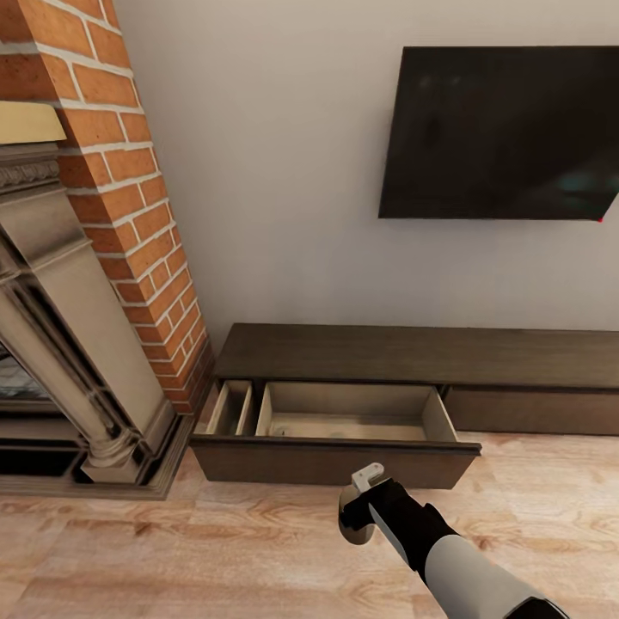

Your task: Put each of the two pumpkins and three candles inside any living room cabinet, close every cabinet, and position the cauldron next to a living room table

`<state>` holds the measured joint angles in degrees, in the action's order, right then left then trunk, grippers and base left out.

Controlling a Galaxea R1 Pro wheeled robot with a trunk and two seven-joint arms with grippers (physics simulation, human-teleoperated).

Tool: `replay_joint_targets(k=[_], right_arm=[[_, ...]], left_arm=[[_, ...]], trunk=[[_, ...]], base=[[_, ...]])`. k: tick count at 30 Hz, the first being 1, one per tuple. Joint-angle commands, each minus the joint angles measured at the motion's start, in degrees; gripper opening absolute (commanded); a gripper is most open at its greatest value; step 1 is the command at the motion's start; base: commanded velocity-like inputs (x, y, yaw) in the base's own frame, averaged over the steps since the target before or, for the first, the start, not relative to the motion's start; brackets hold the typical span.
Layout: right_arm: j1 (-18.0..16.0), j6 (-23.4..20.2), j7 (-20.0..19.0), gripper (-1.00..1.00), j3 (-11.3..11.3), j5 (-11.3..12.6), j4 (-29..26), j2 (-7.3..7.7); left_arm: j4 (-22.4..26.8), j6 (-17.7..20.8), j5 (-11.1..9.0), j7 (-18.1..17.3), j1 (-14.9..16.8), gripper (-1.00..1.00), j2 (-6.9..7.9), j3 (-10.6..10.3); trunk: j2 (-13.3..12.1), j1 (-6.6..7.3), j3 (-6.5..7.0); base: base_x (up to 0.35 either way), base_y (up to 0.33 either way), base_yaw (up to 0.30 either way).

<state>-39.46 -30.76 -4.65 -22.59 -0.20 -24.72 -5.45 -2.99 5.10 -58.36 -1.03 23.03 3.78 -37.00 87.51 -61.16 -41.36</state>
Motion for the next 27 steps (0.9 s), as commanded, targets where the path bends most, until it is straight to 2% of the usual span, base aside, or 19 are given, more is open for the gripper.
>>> replay_joint_targets(k=[1, 15, 22, 25, 27], right_arm=[[0.0, 0.0, 0.0, -1.0, 0.0, 0.0, 0.0, 0.0], [0.0, -0.1, 0.1, -1.0, 0.0, -0.1, -0.7, 0.17], [0.0, -0.2, -0.2, -1.0, 0.1, 0.2, -0.8, 0.53], [0.0, -0.3, -0.1, -1.0, 0.1, 0.2, -0.8, 0.53], [0.0, -0.4, -0.1, -1.0, 0.1, 0.2, -0.9, 0.56]], left_arm=[[0.0, 0.0, 0.0, 0.0, 0.0, 1.0, 0.0, 0.0], [0.0, -0.1, 0.0, 0.0, 0.0, 1.0, -0.07, 0.0], [0.8, 0.1, 0.1, -1.0, 0.4, 1.0, 0.39, 0.0], [1.2, 0.5, 0.2, -1.9, 1.1, 1.0, 0.69, 0.1], [1.7, 1.3, 0.1, -2.6, 2.9, 1.0, 1.24, 0.1]], trunk=[[0.0, 0.0, 0.0], [0.0, 0.0, 0.0], [0.0, 0.0, 0.0], [0.0, 0.0, 0.0], [0.0, 0.0, 0.0]], base=[[0.001, 0.0, 0.0], [0.0, 0.0, 0.0], [0.0, 0.0, 0.0], [0.0, 0.0, 0.0], [0.0, 0.0, 0.0]])
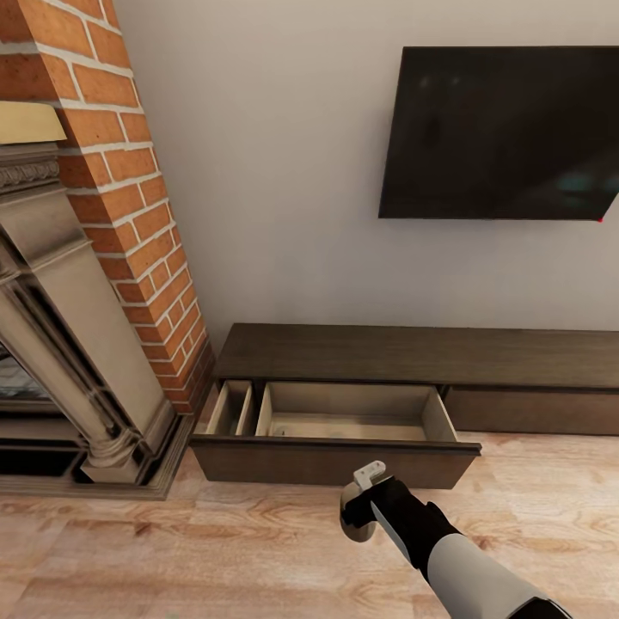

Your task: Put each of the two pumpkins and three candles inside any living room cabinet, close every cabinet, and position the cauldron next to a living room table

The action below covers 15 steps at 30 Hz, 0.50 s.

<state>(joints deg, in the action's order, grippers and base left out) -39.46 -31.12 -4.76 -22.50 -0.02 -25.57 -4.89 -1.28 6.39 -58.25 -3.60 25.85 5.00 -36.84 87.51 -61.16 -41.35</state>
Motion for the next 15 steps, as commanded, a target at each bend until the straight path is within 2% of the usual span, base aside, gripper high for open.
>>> replay_joint_targets(k=[1, 4, 6, 7, 9, 10, 12, 13, 14, 15], right_arm=[[0.0, 0.0, 0.0, -1.0, 0.0, 0.0, 0.0, 0.02], [0.0, -0.1, 0.0, -1.0, 0.1, 0.0, -0.1, 0.0], [0.0, -0.1, 0.2, -1.0, 0.0, -0.1, -0.1, -0.11], [0.0, -0.1, 0.3, -1.0, 0.0, -0.2, -0.1, -0.08], [0.0, -0.2, 0.4, -1.0, 0.0, -0.3, -0.4, 0.0], [0.0, -0.6, 0.4, -1.0, 0.0, -0.3, -2.6, 0.04], [0.0, -0.9, 0.4, -1.0, 0.1, -0.4, -4.3, 0.08], [0.0, -1.7, 0.4, -1.0, 0.1, -0.4, -5.8, 0.15], [-0.1, -5.8, 0.5, -1.0, 0.3, -0.4, -11.7, 0.24], [-0.1, -8.7, 0.5, -1.0, 0.4, -0.3, -16.2, 0.35]], left_arm=[[0.4, 1.0, 0.0, -0.3, 1.2, 1.0, 0.22, 0.0], [1.9, 5.9, 0.0, -0.6, 5.1, 1.0, 0.77, 0.0], [5.0, 12.4, 0.0, -0.7, 9.1, 1.0, 1.09, 0.0], [10.3, 16.4, 0.0, -0.7, 11.5, 1.0, 1.25, 0.0], [17.3, 19.2, 0.2, -0.6, 13.1, 1.0, 1.35, 0.0], [26.8, 23.8, 0.3, -0.7, 15.7, 1.0, 1.35, 0.0], [33.2, 27.6, 0.4, -0.6, 17.2, 1.0, 1.46, 0.1], [37.1, 30.5, 0.3, -0.6, 19.2, 1.0, 2.23, 0.3], [44.3, 36.0, -0.1, -0.7, 22.4, 1.0, 5.53, 1.6], [48.4, 37.2, 0.0, -0.6, 22.8, 1.0, 7.12, 5.2]], trunk=[[0.0, 0.0, -0.01], [0.0, 0.0, -0.01], [0.0, 0.0, -0.01], [0.0, 0.0, -0.01], [0.0, 0.0, -0.01], [0.0, 0.0, -0.01], [0.0, 0.0, -0.01], [0.0, 0.0, -0.01], [0.0, 0.0, -0.01], [0.0, 0.0, -0.01]], base=[[0.0, 0.0, 0.0], [0.0, 0.0, 0.0], [0.0, 0.0, 0.0], [0.0, 0.0, 0.0], [0.0, 0.0, 0.0], [0.0, 0.0, 0.0], [0.0, 0.0, 0.0], [0.0, 0.0, 0.0], [0.0, 0.0, 0.0], [0.0, 0.0, 0.0]])
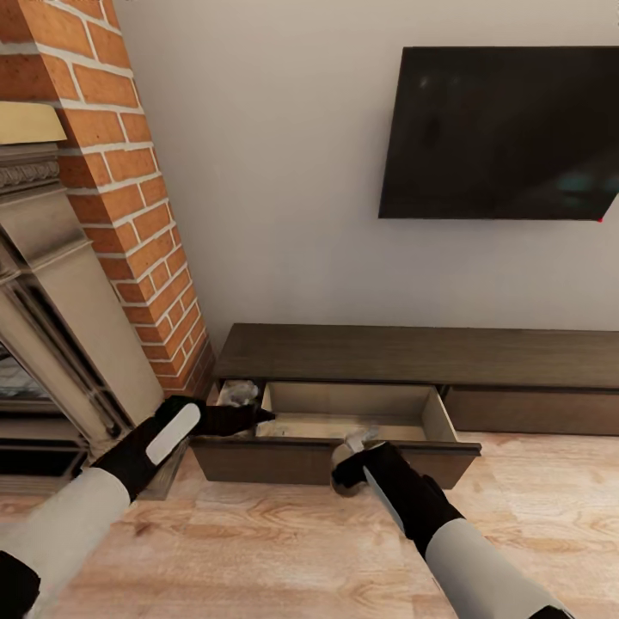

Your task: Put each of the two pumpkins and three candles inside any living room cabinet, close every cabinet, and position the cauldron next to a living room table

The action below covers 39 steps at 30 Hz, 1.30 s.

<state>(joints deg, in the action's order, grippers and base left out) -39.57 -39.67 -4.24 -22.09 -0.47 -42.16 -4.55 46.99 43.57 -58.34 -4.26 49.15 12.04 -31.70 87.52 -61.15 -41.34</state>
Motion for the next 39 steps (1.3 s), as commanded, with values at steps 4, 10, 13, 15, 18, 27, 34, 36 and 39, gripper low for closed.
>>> replay_joint_targets(k=[4, 10, 13, 15, 18, 27, 34, 36, 39], right_arm=[[-0.1, -4.0, 0.4, -1.0, 0.1, 0.2, -4.4, 0.09], [-0.7, -6.7, 4.0, -1.0, 1.7, 0.3, -8.8, 1.16], [-0.8, -8.7, 4.4, -1.0, 3.2, 0.3, -9.7, 1.19], [-0.8, -9.6, 4.5, -1.0, 3.6, 0.3, -9.9, 1.18], [-1.0, -10.0, 4.7, -1.0, 3.9, 0.2, -10.0, 1.26], [-1.3, -10.1, 5.8, -1.0, 4.1, 0.4, -9.6, 1.41], [-1.3, -10.0, 5.8, -1.0, 4.0, 0.5, -9.5, 1.42], [-1.3, -10.1, 5.8, -1.0, 4.0, 0.5, -9.7, 1.51], [-1.3, -10.2, 5.8, -1.0, 4.0, 0.5, -9.7, 1.52]], left_arm=[[8.9, 2.2, 0.0, 0.0, -0.8, 1.0, 3.7, 5.2], [16.3, 3.1, 0.0, 0.0, -1.0, 1.0, 5.66, 9.9], [19.4, 3.1, -0.1, 0.1, -1.0, 1.0, 5.53, 12.3], [21.8, 3.0, 0.0, 0.1, -1.0, 1.0, 5.32, 13.9], [23.5, 3.1, -0.1, 0.1, -1.0, 1.0, 5.27, 14.8], [22.3, 2.8, -0.1, 0.1, -1.0, 1.0, 3.81, 15.3], [22.2, 2.8, -0.2, 0.0, -1.1, 1.0, 3.51, 15.4], [22.2, 2.9, -0.2, 0.0, -1.0, 1.0, 3.45, 15.4], [22.2, 2.9, -0.2, 0.0, -1.0, 1.0, 3.37, 15.3]], trunk=[[0.0, -0.01, -0.02], [0.0, -0.01, -0.02], [0.0, -0.01, -0.02], [0.0, -0.01, -0.02], [0.0, -0.01, -0.02], [0.0, -0.01, -0.02], [0.0, -0.01, -0.02], [0.0, -0.01, -0.02], [0.0, -0.01, -0.02]], base=[[0.0, 0.0, 0.0], [0.0, 0.0, 0.0], [0.0, 0.0, 0.0], [0.0, 0.0, 0.0], [0.067, 0.0, 0.0], [0.289, -0.046, 0.0], [0.326, -0.07, 0.0], [0.327, -0.071, 0.0], [0.327, -0.07, 0.0]])
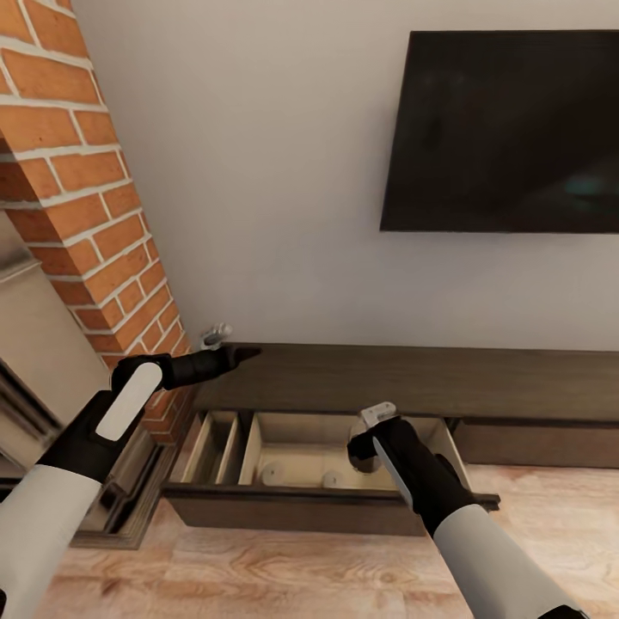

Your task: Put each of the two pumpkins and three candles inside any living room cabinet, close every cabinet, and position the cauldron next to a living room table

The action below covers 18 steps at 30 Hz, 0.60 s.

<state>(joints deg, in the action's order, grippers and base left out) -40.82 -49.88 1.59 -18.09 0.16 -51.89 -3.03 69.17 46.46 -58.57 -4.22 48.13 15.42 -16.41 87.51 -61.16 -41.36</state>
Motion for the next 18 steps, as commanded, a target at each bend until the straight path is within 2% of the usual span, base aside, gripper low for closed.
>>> replay_joint_targets(k=[1, 8, 15, 18], right_arm=[[0.0, 0.0, 0.0, -1.0, 0.0, -0.1, 0.1, -0.02], [0.0, 0.0, 0.1, -1.0, 0.0, -0.1, 0.7, 0.12], [0.0, 0.0, 1.9, -1.0, 0.1, 0.1, 2.7, 1.64], [0.3, 0.0, 2.2, -1.0, 2.0, 0.2, 4.0, 1.73]], left_arm=[[0.0, 0.0, 0.0, 0.0, 0.0, 1.0, -0.09, 0.0], [0.1, 0.0, 0.0, 0.0, 0.0, 1.0, -1.13, 0.0], [0.2, 0.0, 0.0, 0.0, 0.0, 1.0, -1.26, -0.1], [0.0, 0.0, 0.0, 0.0, -0.1, 1.0, -1.27, -0.1]], trunk=[[0.0, 0.0, 0.0], [0.0, 0.0, 0.0], [0.0, 0.0, 0.0], [0.0, 0.0, 0.0]], base=[[0.327, -0.07, 0.0], [0.304, -0.061, 0.0], [0.047, -0.007, 0.0], [0.002, 0.0, 0.0]])
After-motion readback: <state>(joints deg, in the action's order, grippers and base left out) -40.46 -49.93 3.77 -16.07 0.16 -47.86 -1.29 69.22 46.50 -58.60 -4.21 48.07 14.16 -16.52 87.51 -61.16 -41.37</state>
